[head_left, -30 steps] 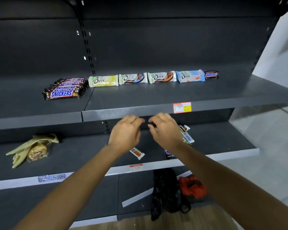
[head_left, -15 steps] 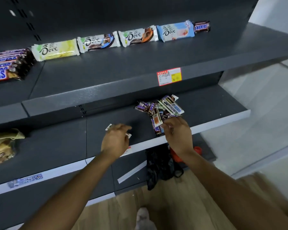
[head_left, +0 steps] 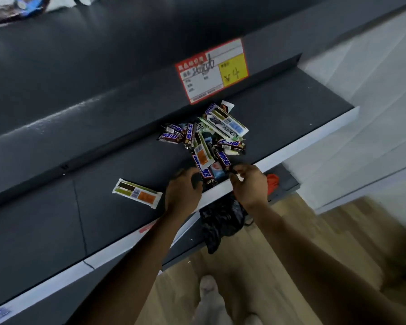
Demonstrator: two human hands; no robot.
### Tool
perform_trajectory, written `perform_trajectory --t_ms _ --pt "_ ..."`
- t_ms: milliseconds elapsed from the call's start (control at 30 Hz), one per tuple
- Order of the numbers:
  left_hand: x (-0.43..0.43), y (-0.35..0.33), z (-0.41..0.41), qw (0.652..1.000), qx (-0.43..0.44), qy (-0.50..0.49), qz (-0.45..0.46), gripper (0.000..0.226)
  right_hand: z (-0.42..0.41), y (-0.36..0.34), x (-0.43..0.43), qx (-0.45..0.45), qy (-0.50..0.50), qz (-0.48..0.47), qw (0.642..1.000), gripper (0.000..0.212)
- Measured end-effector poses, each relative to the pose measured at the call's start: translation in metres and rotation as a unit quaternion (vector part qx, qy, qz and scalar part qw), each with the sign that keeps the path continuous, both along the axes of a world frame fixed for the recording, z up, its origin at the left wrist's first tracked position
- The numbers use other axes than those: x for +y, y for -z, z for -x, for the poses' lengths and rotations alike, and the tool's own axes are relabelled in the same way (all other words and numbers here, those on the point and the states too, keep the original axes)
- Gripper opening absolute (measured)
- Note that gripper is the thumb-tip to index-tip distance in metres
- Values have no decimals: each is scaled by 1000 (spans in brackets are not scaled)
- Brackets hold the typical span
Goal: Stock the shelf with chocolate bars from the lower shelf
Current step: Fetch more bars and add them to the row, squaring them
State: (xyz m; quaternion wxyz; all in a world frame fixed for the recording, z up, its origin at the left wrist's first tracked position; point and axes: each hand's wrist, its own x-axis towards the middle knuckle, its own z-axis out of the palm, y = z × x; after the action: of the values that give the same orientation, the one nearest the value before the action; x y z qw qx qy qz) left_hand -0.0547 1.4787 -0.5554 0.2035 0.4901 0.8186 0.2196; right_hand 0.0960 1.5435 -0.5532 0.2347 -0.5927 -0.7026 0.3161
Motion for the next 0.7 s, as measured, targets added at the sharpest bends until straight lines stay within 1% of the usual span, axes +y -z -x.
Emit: perform_trajectory --t_ms 100,167,233,367,500,600,700 --pt "24 7 0 997 64 36 -5 49 10 19 18 -49 -22 -42 998 19" --pt "37 10 2 991 118 66 4 64 17 29 26 -85 -40 -60 994 26" --pt "51 12 6 979 179 101 12 71 25 35 32 -96 -45 -73 992 36" --pt "78 14 18 947 269 172 43 68 33 44 42 -149 -54 -58 986 38" --pt "99 18 31 921 313 220 73 59 36 49 48 -176 -58 -52 981 40" --pt "105 19 34 911 327 241 74 52 35 48 50 -157 -53 -43 985 38" --pt "104 17 39 903 341 255 54 52 31 45 48 -114 -40 -33 992 37"
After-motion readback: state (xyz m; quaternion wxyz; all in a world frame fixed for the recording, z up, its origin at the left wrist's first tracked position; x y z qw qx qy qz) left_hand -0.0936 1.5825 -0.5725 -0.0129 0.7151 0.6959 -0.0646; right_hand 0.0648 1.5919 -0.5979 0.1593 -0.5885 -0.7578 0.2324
